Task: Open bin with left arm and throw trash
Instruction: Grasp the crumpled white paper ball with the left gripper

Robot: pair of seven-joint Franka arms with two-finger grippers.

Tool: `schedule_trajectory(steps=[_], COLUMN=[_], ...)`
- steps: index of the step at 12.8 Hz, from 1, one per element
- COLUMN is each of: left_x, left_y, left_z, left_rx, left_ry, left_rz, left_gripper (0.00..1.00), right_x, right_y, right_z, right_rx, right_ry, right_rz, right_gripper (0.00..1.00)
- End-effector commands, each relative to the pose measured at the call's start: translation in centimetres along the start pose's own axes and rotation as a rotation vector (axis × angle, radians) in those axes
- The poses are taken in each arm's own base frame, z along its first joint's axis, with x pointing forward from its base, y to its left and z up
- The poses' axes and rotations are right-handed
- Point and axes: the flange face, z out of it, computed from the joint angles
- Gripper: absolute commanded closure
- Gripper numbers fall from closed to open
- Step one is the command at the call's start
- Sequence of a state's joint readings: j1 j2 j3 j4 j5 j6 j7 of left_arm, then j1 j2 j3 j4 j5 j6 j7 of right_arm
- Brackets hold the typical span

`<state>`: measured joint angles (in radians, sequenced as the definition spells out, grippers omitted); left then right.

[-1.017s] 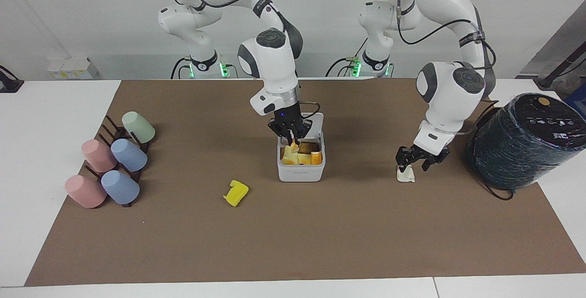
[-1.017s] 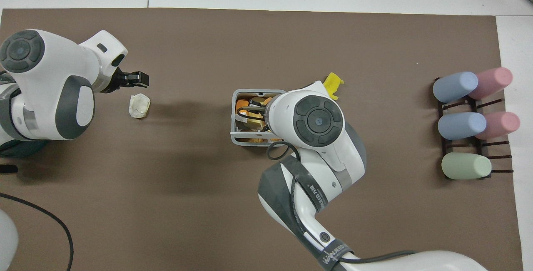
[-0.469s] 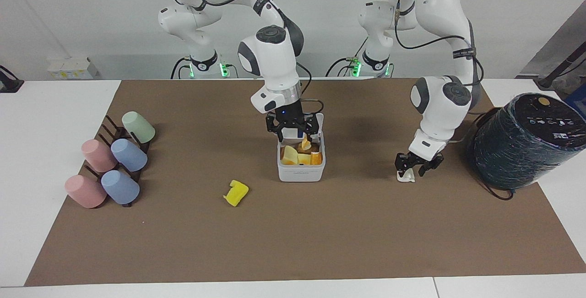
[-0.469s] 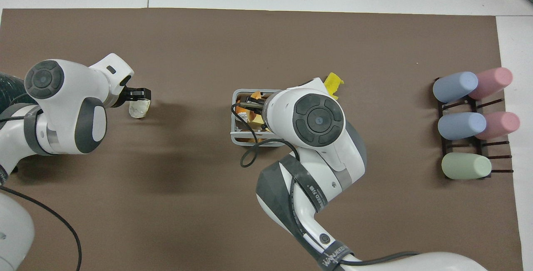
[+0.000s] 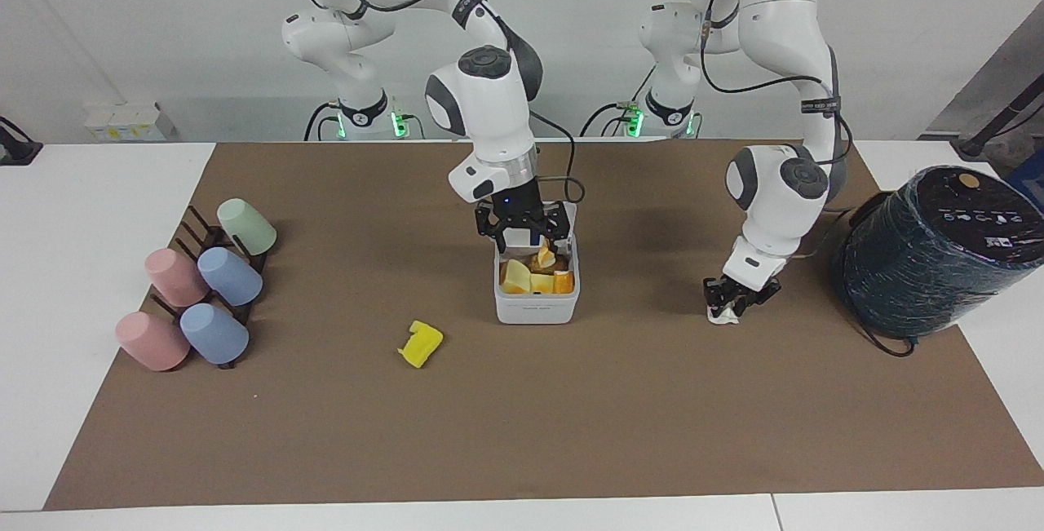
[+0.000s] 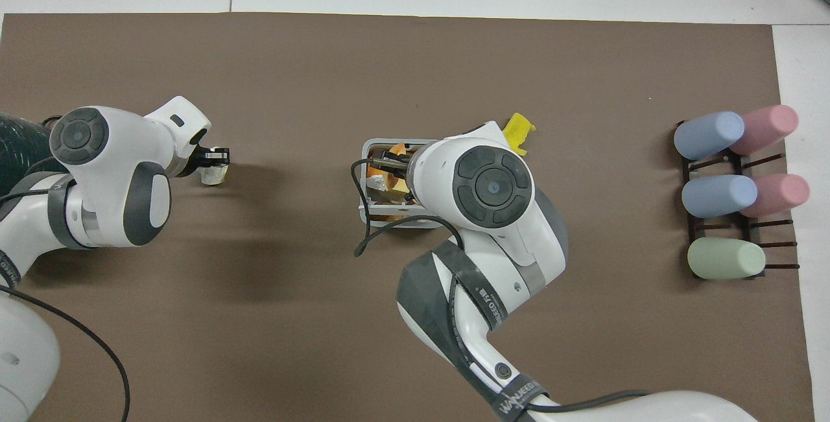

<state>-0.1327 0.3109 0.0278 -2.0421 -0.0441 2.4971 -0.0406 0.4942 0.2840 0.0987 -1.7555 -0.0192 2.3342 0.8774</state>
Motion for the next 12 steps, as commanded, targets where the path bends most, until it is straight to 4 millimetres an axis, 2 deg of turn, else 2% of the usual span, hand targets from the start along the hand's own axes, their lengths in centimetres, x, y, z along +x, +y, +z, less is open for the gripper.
schedule_trajectory(steps=[1,3,5,7,10,12], left_x=[0.3,1.7,3.0,4.2,4.9,5.2], left_y=[0.4,1.0,2.8,3.2,5.4,7.3], left_z=[-1.0,-2.6,-3.9,-5.4,-7.1,-8.2], left_rx=[0.008,0.006,0.002,0.002,-0.005,-0.012], left_ry=[0.017,0.015,0.002,-0.001,0.007,0.011], left_rz=[0.026,0.030,0.048,0.052,0.066,0.047], left_gripper=[1.00,1.00,1.00,1.00,1.00,1.00], right_x=[0.1,0.2,0.1,0.2,0.4,1.4], right_y=[-0.5,-0.4,-0.5,-0.4,-0.4,0.4], right_z=[-0.1,-0.1,-0.1,-0.1,-0.1,0.0], right_rx=[0.008,0.008,0.007,0.007,0.009,0.005], right_ry=[-0.012,-0.012,-0.011,-0.011,-0.008,0.008], right_rz=[0.022,0.024,0.021,0.023,0.020,0.008], right_gripper=[0.00,0.00,0.00,0.00,0.00,0.00])
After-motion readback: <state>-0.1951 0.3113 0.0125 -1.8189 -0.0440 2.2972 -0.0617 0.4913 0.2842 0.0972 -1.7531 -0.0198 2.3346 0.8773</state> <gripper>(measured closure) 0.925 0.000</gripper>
